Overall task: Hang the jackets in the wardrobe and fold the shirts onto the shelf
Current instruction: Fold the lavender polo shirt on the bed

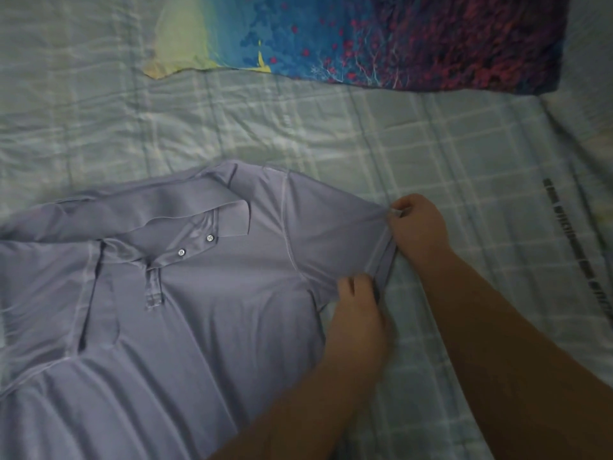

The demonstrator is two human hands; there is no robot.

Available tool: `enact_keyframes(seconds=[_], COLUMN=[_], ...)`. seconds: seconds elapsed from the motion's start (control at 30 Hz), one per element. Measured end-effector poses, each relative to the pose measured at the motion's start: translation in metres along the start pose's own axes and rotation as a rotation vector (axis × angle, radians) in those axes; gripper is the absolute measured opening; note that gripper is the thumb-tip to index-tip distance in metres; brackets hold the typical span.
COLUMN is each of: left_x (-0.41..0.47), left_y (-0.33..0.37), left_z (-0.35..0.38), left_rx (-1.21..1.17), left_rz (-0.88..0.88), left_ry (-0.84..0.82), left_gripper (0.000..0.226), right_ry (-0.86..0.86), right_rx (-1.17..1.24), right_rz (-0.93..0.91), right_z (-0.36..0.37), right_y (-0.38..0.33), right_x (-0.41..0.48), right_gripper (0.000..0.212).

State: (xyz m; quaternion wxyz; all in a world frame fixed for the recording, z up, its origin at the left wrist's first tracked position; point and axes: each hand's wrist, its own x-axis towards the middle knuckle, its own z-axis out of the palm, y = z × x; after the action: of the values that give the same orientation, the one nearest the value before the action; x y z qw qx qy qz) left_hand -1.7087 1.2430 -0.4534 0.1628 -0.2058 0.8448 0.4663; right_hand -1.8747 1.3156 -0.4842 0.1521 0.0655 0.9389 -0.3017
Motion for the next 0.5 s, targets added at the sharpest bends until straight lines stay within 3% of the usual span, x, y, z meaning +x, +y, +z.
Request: enact_keyframes(seconds=[0.1,0.2,0.27,0.37,0.5], left_x=[-0.002,-0.004,0.000,0.010,0.025], left_y=[-0.011,-0.022,-0.020,-0.009,-0.006], left_z=[-0.006,-0.015,-0.016,-0.009,-0.010], left_rx=[0.185,0.324,0.350,0.444,0.504], left_rz=[0.115,0.288,0.267,0.090,0.044], left_ry=[-0.062,0.155,0.256,0.080,-0.022], left_gripper=[0.033,0.032,0.023,0.036,0.024], right_ry=[0.036,0.053,0.046,0.035,0.012], right_rx=[0.016,0.031,0.054,0.135,0.167], right_rz=[0.004,-0.007,-0.002,0.040,0.055], right_z=[0.005,0.008,0.008,0.004,-0.003], right_y=[-0.001,-0.002,-0.004,-0.010,-0.018], right_x=[-0.002,-0.005,-0.006,-0.005,-0.003], right_gripper=[0.010,0.003,0.008,0.011,0.010])
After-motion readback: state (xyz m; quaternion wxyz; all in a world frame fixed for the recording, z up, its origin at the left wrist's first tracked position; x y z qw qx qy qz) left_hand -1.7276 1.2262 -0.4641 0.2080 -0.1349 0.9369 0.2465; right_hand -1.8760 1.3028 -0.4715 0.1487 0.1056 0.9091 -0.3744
